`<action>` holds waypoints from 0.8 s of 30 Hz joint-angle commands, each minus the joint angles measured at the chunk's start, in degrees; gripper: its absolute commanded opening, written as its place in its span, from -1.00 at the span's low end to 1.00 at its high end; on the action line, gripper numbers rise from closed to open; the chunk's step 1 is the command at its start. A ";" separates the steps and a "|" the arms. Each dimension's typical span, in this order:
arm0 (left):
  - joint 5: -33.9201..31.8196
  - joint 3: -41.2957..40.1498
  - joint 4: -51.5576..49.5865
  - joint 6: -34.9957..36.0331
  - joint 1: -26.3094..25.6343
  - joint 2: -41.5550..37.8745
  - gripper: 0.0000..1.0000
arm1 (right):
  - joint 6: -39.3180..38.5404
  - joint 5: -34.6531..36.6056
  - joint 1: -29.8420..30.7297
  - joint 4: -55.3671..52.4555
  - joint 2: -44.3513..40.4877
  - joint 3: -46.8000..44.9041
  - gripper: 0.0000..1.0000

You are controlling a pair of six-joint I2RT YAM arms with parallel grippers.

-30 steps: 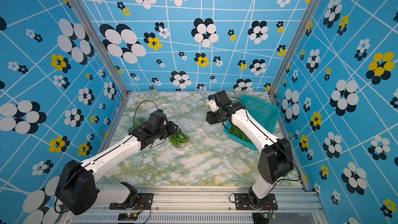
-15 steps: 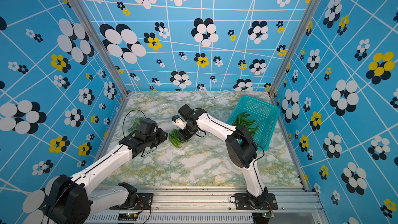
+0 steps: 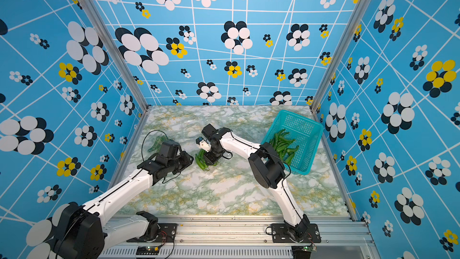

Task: Take small green peppers out of containers
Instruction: Pick up the green pepper from the packing box.

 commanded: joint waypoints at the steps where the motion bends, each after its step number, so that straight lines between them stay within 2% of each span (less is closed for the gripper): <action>1: 0.83 -1.34 1.39 -0.42 0.65 -0.16 -0.31 | -1.05 1.06 0.54 -2.21 1.62 1.42 -0.17; 6: 0.96 -1.61 1.72 -0.33 0.75 -0.27 -0.31 | -1.25 2.23 0.54 -2.21 1.93 1.50 -0.24; 9: 1.04 -1.60 2.01 -0.33 0.83 -0.08 -0.31 | -1.08 2.07 0.53 -2.22 1.92 1.57 -0.54; 12: 1.09 -1.65 2.10 -0.34 0.84 0.10 -0.31 | -0.95 1.86 0.48 -2.33 0.78 1.19 -0.75; 17: 1.24 -1.30 2.54 -0.33 0.80 0.92 -0.31 | -1.25 1.89 0.53 -2.77 -1.85 -0.02 -0.95; 24: 1.42 0.20 2.94 -0.07 0.84 2.53 -0.31 | -1.26 3.15 0.18 -3.26 -12.48 -4.34 -1.00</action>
